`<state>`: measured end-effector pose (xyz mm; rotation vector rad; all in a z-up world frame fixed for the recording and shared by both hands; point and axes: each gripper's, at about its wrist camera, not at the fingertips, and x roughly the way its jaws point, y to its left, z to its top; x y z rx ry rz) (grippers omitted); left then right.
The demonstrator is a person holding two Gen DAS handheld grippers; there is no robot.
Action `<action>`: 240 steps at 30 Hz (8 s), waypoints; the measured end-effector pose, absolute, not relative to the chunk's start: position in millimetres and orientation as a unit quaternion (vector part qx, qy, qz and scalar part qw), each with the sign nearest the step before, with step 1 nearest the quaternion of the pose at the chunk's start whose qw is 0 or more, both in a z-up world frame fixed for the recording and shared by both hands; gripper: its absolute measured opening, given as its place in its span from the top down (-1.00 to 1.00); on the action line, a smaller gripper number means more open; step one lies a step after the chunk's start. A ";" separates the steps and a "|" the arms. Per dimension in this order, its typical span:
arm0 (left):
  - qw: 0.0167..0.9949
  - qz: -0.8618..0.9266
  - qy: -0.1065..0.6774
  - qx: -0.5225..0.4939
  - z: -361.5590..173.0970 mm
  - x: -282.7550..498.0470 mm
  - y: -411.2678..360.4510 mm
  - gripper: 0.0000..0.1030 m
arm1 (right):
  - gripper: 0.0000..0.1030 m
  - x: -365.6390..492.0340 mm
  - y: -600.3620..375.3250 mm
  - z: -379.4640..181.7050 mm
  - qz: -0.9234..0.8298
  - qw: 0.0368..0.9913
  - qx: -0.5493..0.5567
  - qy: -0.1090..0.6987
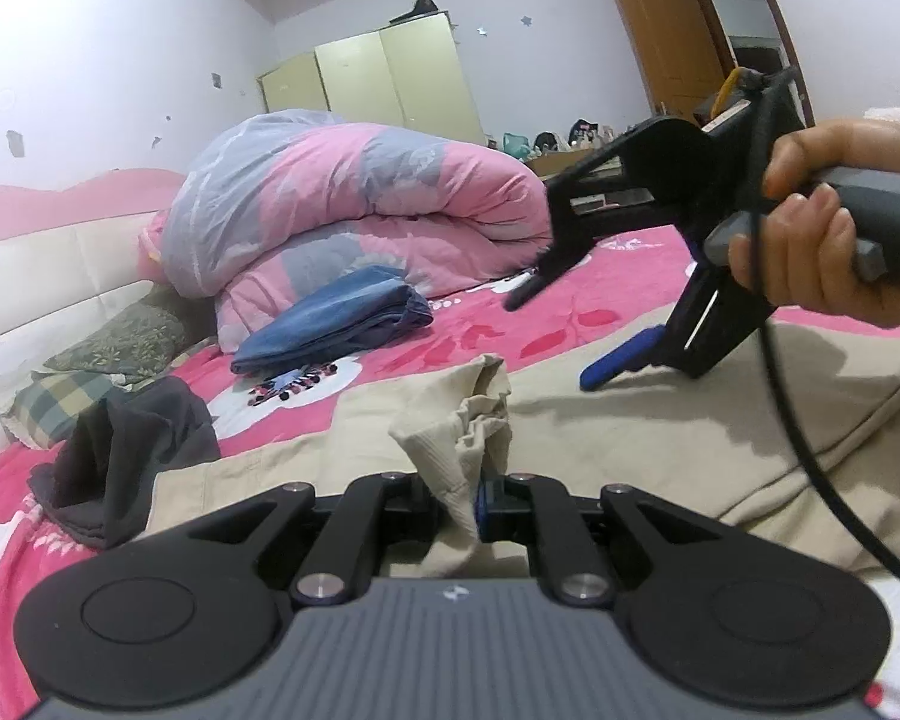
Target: Fold clothes
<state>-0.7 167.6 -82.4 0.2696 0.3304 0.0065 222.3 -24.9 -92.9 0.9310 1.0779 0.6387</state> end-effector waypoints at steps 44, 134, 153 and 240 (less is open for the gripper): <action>0.941 0.121 0.130 -0.289 -90.6 -32.3 325.7 0.80 | -0.52 211.6 159.5 -47.0 0.417 0.696 0.223 0.540; 0.923 0.122 0.263 -0.254 -79.5 -0.2 287.9 0.82 | 0.75 28.0 -162.2 -13.9 0.195 0.948 0.110 0.226; 0.910 0.147 0.259 -0.288 -91.4 -0.3 296.0 0.93 | 0.89 74.7 -126.1 -57.9 0.306 0.907 -0.074 0.279; 0.822 -0.005 0.537 0.188 -67.9 259.3 -66.9 0.36 | 0.40 69.8 -200.8 -112.2 0.339 0.790 0.350 0.372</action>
